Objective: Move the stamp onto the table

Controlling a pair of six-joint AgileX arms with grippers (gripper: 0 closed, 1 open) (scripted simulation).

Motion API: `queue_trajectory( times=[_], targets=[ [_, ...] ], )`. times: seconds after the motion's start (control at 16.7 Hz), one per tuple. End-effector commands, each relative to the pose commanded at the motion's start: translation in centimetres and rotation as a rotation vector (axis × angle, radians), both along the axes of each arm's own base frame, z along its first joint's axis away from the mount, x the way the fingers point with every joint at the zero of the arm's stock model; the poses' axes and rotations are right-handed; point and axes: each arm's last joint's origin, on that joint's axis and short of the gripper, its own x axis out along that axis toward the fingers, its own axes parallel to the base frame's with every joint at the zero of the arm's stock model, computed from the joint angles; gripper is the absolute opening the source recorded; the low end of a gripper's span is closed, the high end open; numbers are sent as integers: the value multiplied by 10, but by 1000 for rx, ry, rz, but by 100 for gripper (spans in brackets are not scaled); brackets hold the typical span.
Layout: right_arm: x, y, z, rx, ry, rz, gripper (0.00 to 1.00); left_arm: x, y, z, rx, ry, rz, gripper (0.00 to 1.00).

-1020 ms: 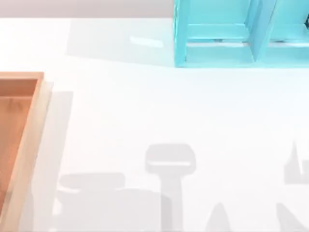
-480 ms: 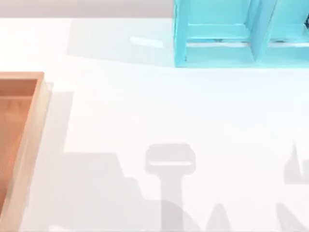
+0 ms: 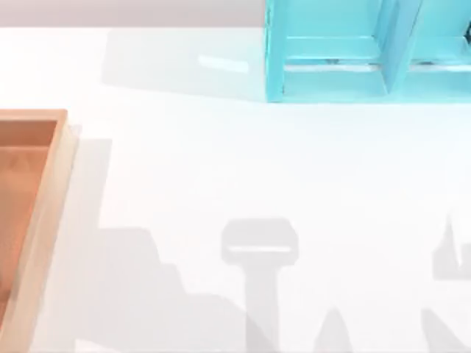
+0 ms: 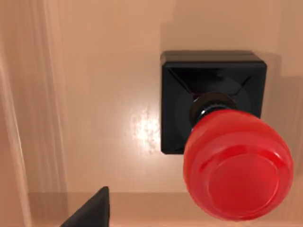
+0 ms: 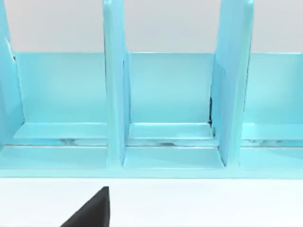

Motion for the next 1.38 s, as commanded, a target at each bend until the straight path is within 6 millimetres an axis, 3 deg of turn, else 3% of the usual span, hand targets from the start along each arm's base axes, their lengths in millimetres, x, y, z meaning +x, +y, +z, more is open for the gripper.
queue_trajectory(
  times=[0.36, 0.66, 1.38],
  targets=[
    [0, 0, 0, 0, 0, 0, 100, -2, 0, -64, 3, -8, 0, 100],
    [0, 0, 0, 0, 0, 0, 100, -3, 0, -69, 2, -5, 0, 100],
    [0, 0, 0, 0, 0, 0, 100, -3, 0, -69, 2, -5, 0, 10]
  ],
)
